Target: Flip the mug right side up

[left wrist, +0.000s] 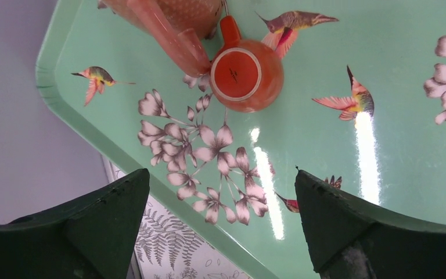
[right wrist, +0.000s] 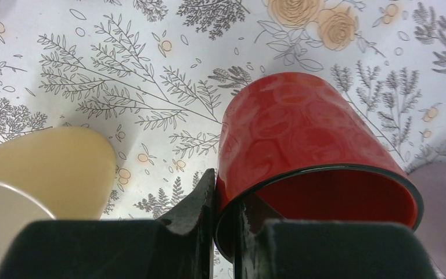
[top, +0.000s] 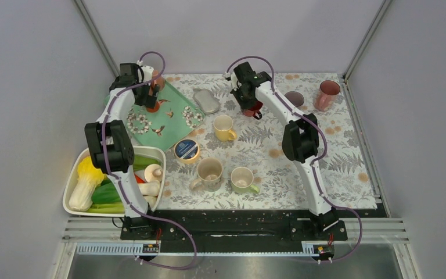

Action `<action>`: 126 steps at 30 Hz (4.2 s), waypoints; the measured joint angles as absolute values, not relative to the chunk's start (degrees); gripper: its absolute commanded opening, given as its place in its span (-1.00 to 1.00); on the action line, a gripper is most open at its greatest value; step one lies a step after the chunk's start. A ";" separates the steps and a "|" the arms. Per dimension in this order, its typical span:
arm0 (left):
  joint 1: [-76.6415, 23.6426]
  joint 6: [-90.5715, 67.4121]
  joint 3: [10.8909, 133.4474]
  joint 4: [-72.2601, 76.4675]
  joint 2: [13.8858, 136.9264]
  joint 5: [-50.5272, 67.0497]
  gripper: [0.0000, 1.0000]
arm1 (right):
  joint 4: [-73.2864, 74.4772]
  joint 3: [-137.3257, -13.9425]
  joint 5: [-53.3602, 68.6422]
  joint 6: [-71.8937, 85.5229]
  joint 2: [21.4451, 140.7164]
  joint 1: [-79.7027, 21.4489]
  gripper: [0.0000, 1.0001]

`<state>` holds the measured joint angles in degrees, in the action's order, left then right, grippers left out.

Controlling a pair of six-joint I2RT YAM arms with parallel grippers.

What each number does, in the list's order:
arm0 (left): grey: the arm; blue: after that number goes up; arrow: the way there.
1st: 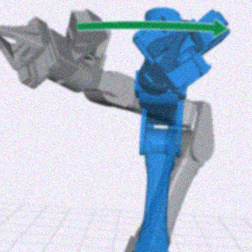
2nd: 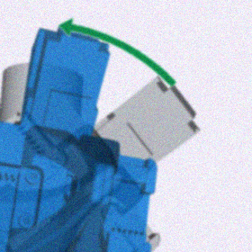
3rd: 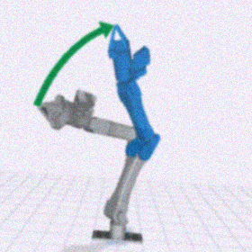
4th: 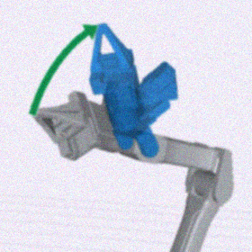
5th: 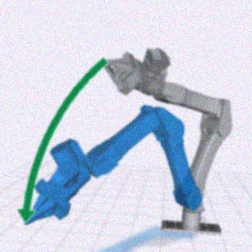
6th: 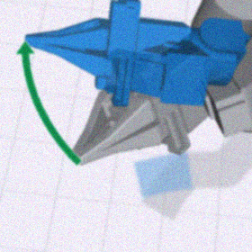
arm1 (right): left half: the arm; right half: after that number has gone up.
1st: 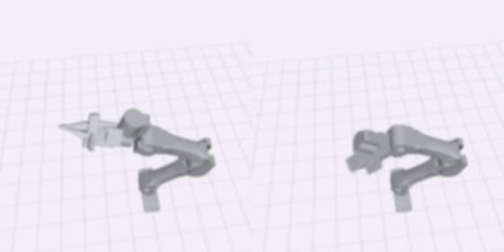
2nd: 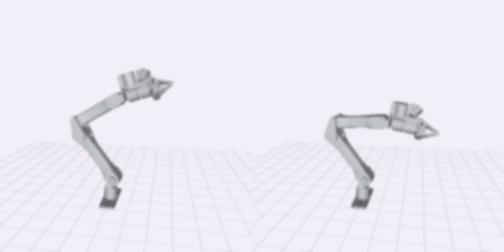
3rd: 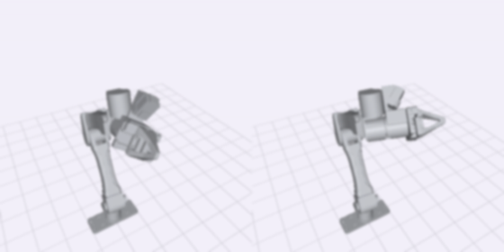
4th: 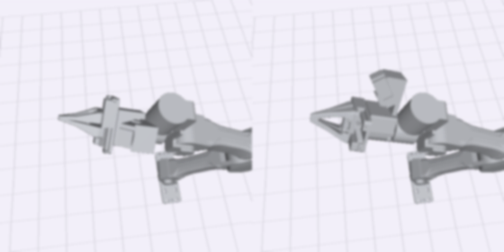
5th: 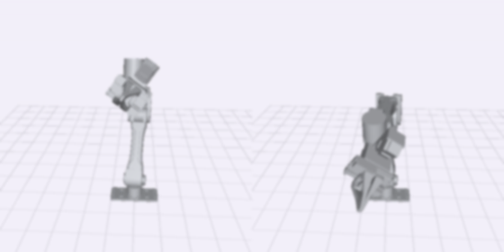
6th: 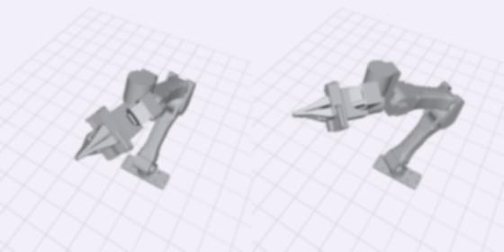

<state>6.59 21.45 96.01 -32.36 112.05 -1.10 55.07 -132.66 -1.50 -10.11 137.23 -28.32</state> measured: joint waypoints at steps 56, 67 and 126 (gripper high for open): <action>5.48 18.39 106.41 -43.77 127.61 10.33 0.48 | 49.41 -105.43 1.13 -10.68 118.37 -28.27 0.30; 4.95 23.20 97.78 -44.93 120.79 10.66 0.66 | 46.78 -96.90 1.65 -10.20 110.80 -28.23 0.37; -13.78 13.02 110.13 -56.45 91.74 49.50 -1.00 | -55.07 -65.67 39.16 67.05 98.56 -32.34 0.13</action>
<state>-13.78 13.02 110.13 -56.45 91.74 49.50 -55.07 -65.67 39.16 67.05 98.56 -32.34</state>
